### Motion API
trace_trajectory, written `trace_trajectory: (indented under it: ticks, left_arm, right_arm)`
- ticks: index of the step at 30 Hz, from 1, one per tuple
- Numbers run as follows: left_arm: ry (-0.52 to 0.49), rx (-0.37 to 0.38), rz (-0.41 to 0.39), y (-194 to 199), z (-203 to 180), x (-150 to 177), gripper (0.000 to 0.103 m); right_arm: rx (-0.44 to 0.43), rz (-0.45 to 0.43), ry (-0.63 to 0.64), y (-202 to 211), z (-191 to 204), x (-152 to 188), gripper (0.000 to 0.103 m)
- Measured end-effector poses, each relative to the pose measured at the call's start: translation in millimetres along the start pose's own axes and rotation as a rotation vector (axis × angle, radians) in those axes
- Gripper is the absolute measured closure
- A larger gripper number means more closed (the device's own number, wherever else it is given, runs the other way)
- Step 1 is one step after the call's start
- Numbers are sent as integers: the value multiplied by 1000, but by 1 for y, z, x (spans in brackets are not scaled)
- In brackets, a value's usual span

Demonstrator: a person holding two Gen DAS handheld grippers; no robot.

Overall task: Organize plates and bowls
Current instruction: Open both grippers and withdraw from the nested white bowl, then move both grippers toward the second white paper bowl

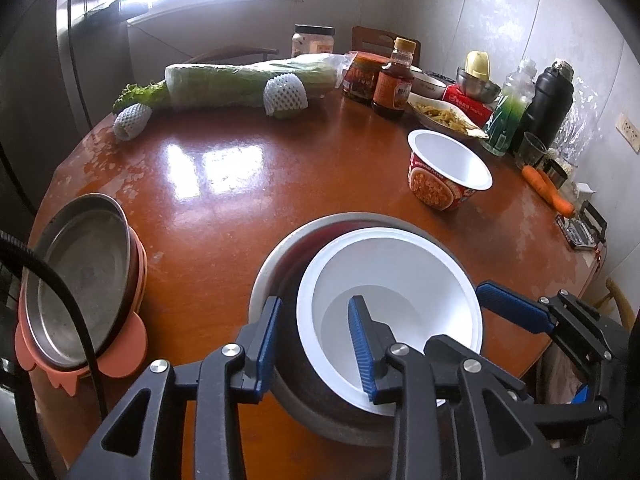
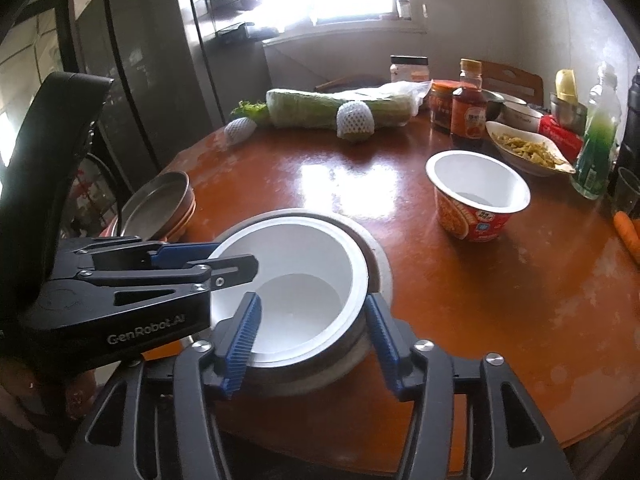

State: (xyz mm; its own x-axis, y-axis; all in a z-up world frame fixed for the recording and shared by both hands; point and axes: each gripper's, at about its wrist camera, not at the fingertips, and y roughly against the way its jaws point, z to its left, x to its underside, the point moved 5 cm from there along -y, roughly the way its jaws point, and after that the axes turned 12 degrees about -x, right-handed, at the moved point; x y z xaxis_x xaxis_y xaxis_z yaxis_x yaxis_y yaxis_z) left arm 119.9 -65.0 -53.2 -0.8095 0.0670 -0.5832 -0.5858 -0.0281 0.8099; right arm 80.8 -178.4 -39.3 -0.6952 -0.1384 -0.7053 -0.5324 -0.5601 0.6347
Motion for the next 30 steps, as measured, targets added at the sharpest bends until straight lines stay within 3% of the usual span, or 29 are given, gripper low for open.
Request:
trace_trajectory:
  ticks: [12, 30]
  left_arm:
    - [16, 0, -45, 12, 0, -5, 49]
    - [-2, 0, -124, 36, -13, -30, 42]
  right_arm:
    - [21, -39, -15, 12, -6, -3, 36]
    - [19, -139, -68, 48, -31, -10, 31]
